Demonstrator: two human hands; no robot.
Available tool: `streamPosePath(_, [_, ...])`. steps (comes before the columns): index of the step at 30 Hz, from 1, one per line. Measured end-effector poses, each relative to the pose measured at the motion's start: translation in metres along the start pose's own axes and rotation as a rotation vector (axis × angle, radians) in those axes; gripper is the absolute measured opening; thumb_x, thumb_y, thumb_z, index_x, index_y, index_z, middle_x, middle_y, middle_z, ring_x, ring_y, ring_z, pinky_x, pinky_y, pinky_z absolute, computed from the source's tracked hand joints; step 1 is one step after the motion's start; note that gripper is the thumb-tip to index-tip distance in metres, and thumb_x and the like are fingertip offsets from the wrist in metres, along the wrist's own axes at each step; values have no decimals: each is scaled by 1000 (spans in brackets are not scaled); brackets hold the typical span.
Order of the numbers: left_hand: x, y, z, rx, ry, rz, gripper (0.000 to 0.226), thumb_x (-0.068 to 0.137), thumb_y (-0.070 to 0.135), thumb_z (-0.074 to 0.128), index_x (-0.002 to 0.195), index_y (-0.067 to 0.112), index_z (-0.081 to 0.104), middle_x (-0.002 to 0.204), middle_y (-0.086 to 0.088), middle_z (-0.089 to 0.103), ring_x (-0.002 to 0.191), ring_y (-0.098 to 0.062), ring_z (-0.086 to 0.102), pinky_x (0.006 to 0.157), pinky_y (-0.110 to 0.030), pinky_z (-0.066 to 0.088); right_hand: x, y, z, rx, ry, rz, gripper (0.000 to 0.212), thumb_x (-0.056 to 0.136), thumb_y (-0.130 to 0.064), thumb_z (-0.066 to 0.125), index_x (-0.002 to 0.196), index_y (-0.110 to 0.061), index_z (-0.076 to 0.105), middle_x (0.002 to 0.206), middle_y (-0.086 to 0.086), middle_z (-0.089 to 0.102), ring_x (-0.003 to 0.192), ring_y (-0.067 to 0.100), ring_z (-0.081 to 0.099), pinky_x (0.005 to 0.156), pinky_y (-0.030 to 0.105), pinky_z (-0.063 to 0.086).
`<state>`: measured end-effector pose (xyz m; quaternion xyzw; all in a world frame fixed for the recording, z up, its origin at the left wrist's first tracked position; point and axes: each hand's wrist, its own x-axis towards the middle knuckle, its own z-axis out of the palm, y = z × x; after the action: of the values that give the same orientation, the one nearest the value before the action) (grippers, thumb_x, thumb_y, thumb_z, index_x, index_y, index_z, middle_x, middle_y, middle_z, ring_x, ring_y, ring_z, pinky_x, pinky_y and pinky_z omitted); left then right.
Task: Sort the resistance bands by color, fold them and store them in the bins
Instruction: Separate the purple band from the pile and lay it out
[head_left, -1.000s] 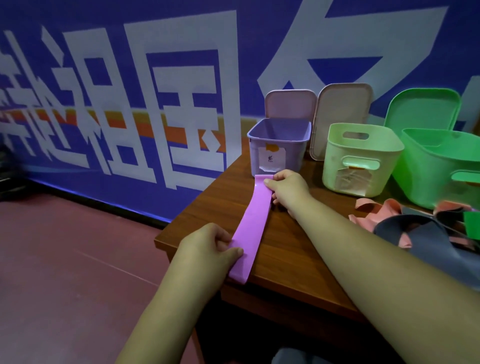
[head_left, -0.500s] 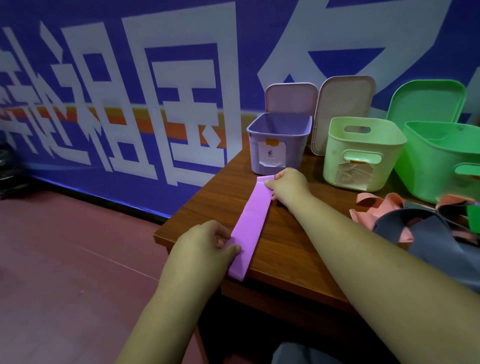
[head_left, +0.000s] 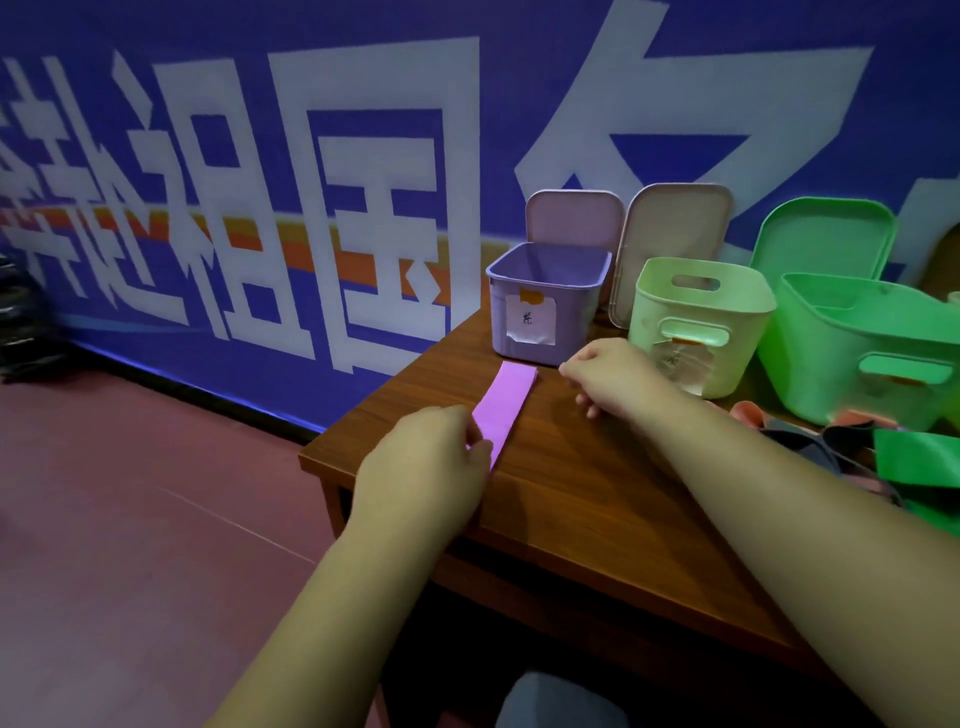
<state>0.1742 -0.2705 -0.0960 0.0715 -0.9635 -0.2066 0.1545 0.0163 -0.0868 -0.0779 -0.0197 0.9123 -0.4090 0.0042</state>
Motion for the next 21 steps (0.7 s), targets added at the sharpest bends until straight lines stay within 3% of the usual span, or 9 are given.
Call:
streamPosePath(4, [5, 41, 15, -119, -96, 131, 24, 101, 48, 60, 98, 27, 72, 91, 6, 69, 90, -18, 66, 80, -40, 60, -27, 13, -48, 20, 34, -26, 20, 103, -24, 63, 95, -8, 74, 83, 12, 73, 57, 18, 60, 46, 24, 47])
streamPosePath(6, [10, 66, 26, -136, -127, 200, 26, 100, 46, 62, 91, 23, 69, 87, 6, 68, 92, -20, 66, 79, -37, 56, -44, 26, -77, -34, 59, -57, 20, 102, -26, 64, 92, -12, 74, 74, 8, 71, 50, 15, 58, 43, 21, 44])
streamPosePath(9, [22, 108, 44, -148, -141, 347, 30, 97, 45, 65, 78, 22, 64, 83, 3, 66, 91, -24, 65, 70, -36, 48, -64, 52, -121, -117, 136, -111, 18, 97, -29, 69, 85, -17, 75, 71, 2, 75, 51, 14, 63, 56, 28, 49])
streamPosePath(11, [30, 141, 52, -171, -159, 449, 29, 96, 43, 67, 80, 19, 69, 84, -2, 71, 87, -24, 66, 67, -34, 44, -75, 74, -151, -149, 207, -108, 18, 95, -31, 71, 80, -20, 76, 70, -4, 75, 59, 15, 65, 62, 30, 49])
streamPosePath(14, [40, 196, 61, -182, -149, 618, 27, 98, 39, 67, 87, 16, 76, 84, -5, 72, 83, -24, 65, 69, -37, 47, -93, 110, -196, -120, 318, -88, 21, 93, -29, 72, 74, -21, 75, 66, -8, 74, 54, 9, 63, 60, 28, 45])
streamPosePath(16, [44, 232, 67, -214, -165, 691, 23, 100, 37, 67, 97, 18, 78, 90, -2, 74, 85, -19, 64, 68, -34, 41, -104, 131, -221, -128, 400, -52, 20, 93, -31, 71, 76, -22, 75, 67, -9, 74, 56, 6, 64, 62, 31, 51])
streamPosePath(19, [48, 279, 86, -255, -200, 789, 16, 101, 32, 67, 106, 21, 77, 93, 8, 67, 87, -11, 58, 70, -26, 34, -115, 163, -252, -107, 486, 1, 19, 90, -38, 70, 79, -25, 76, 73, -7, 76, 69, 18, 69, 79, 41, 60])
streamPosePath(21, [49, 303, 104, -268, -221, 850, 13, 100, 28, 67, 106, 20, 76, 93, 9, 63, 88, -12, 59, 75, -29, 42, -121, 183, -269, -93, 513, 30, 20, 92, -38, 69, 78, -25, 76, 74, -5, 75, 70, 20, 68, 76, 41, 57])
